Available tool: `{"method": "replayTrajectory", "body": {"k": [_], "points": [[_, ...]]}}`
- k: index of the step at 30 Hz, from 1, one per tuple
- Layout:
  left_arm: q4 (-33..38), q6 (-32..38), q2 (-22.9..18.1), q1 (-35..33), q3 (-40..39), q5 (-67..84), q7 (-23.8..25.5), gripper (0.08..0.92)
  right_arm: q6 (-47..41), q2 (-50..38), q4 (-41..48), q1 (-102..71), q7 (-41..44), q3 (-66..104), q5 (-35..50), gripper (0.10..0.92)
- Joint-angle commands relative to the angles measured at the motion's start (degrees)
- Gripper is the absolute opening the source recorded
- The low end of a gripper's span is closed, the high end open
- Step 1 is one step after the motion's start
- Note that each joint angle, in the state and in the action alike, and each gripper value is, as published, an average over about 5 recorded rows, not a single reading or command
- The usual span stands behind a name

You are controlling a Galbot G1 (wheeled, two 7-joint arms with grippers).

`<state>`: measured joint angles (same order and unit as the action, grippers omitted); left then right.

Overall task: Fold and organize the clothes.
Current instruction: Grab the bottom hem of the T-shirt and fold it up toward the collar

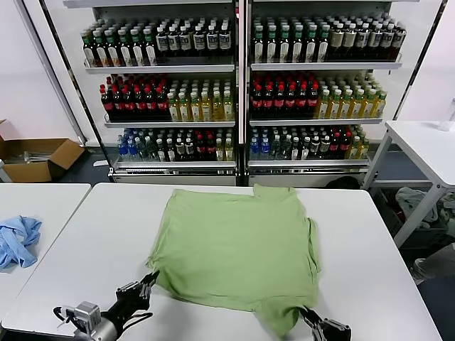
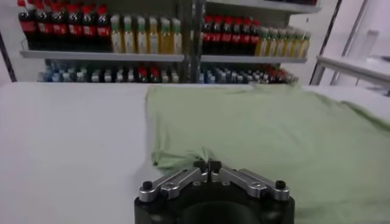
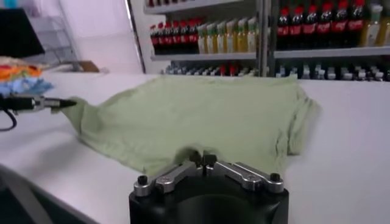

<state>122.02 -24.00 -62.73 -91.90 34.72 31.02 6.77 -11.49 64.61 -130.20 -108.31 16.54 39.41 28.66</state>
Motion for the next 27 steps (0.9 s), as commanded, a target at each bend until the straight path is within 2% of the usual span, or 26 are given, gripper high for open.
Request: {"method": "replayTrajectory", "body": {"k": [1, 12, 19, 24, 27], "points": [[-5.52, -0.22, 0.63, 12.26, -1.99, 5.38, 0.72, 0.083, -0.76, -0.39, 3.72, 13.24, -2.97, -0.73, 5.87, 0.107], [-16.65, 0.71, 2.49, 22.24, -6.43, 7.38, 1.24, 0.083, -1.51, -2.54, 17.5, 31.53, -7.83, -7.18, 4.83, 0.107], [-23.32, 0.04, 1.34, 27.43, -9.81, 7.12, 0.95, 0.083, -2.38, -2.19, 27.53, 41.93, -9.55, -14.23, 2.29, 0.107], [-25.54, -0.72, 0.97, 29.6, -10.45, 6.25, 0.55, 0.083, -3.71, -2.05, 27.75, 43.09, -10.45, -16.07, 1.39, 0.117], [-25.56, -0.85, 1.16, 29.44, -9.56, 6.01, 0.42, 0.096, -4.09, -2.28, 25.47, 41.56, -10.34, -15.26, 0.93, 0.173]]}}
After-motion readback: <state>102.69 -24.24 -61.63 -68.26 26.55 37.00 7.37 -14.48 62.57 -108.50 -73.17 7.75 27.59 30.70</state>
